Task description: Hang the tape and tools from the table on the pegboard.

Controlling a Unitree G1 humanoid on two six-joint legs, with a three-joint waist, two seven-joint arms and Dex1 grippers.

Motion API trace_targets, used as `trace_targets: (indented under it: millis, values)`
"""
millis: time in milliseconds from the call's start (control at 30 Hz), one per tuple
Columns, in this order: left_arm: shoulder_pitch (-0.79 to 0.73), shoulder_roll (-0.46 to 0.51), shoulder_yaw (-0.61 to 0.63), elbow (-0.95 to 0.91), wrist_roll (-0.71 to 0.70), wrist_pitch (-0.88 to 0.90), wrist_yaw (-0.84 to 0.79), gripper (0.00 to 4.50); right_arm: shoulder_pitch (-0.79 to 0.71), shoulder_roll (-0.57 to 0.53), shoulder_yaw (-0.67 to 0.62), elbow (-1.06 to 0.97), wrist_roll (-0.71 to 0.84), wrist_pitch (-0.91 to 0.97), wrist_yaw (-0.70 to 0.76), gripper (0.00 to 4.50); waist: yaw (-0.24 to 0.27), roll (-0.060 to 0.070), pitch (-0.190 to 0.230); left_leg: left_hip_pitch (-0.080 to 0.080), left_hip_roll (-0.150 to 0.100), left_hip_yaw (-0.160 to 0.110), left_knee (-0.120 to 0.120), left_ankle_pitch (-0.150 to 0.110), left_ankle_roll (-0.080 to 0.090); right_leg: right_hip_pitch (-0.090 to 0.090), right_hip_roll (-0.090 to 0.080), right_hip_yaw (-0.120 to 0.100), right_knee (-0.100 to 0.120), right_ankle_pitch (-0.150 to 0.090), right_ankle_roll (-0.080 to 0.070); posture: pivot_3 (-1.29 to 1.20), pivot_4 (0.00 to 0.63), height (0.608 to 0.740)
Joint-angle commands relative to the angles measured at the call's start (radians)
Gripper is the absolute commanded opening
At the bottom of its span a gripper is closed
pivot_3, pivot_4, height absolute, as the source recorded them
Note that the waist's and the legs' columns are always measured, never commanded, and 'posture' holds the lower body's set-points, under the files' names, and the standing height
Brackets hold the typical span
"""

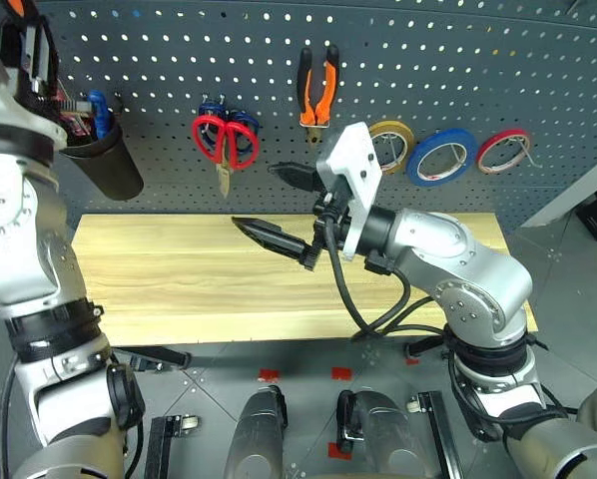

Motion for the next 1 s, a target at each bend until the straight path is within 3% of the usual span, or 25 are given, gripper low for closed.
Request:
trace_targets:
  millis: [33,200,467,500,667,733,833,1000]
  values:
    - [-0.058,0.059,0.017,0.049,0.004,-0.063,-0.010,0.70,-0.024,0.000,0.007,-0.007,-0.001,-0.012,-0.001,4.50,-0.002,0.000,0.000,0.000,0.000,0.000,0.000,0.000,0.000,0.000,0.000,0.000,-0.001,0.000,0.000,0.01,0.216,0.740]
    - [-0.065,0.097,0.021,0.120,0.019,-0.121,-0.001,0.70,-0.023,-0.010,0.031,0.002,-0.029,-0.031,-0.001,4.50,-0.002,0.000,0.000,-0.001,0.000,0.000,0.000,0.000,0.000,0.000,0.000,0.000,-0.001,0.000,0.000,0.01,0.214,0.740]
    - [0.062,0.075,0.043,0.248,0.040,-0.225,0.039,0.70,-0.050,-0.001,0.036,0.009,-0.045,-0.052,-0.016,4.50,-0.004,0.000,-0.001,0.000,0.000,0.000,0.001,0.001,0.000,0.000,0.000,0.000,0.001,0.000,0.000,0.01,0.207,0.740]
    - [0.064,0.068,0.037,0.259,0.035,-0.237,0.036,1.42,-0.052,0.000,0.036,0.009,-0.044,-0.052,-0.016,4.50,-0.003,-0.001,-0.001,0.000,0.000,0.000,0.001,0.002,0.000,0.000,0.000,0.000,0.002,0.000,0.000,0.01,0.207,0.740]
    - [0.053,0.037,0.009,0.237,0.034,-0.257,0.045,2.81,-0.050,-0.008,0.047,0.009,-0.054,-0.064,-0.011,4.50,-0.003,-0.005,-0.004,-0.001,0.000,-0.001,0.002,0.002,0.000,0.000,0.000,-0.001,0.001,0.000,0.000,0.01,0.201,0.740]
    - [0.071,0.019,-0.008,0.149,0.017,-0.244,0.036,3.37,-0.044,-0.009,0.046,0.007,-0.061,-0.077,-0.009,4.50,-0.001,-0.006,-0.004,-0.001,0.000,-0.001,0.002,0.002,0.000,0.000,-0.001,-0.001,0.001,0.000,0.000,0.01,0.198,0.740]
    - [0.145,-0.018,-0.049,-0.037,-0.003,-0.173,0.027,3.37,-0.024,-0.019,0.038,-0.003,-0.065,-0.102,0.000,4.50,-0.001,-0.006,-0.005,-0.002,0.000,-0.002,0.003,0.002,0.000,0.000,0.000,-0.002,0.001,0.000,0.000,0.02,0.194,0.740]
    - [0.431,-0.096,-0.131,-0.320,-0.110,0.124,0.002,3.37,0.106,-0.091,-0.023,-0.058,-0.061,-0.145,0.012,4.50,0.000,-0.004,-0.024,-0.002,-0.001,-0.002,0.001,0.002,0.000,0.001,0.000,-0.001,0.000,0.000,0.000,0.06,0.190,0.740]
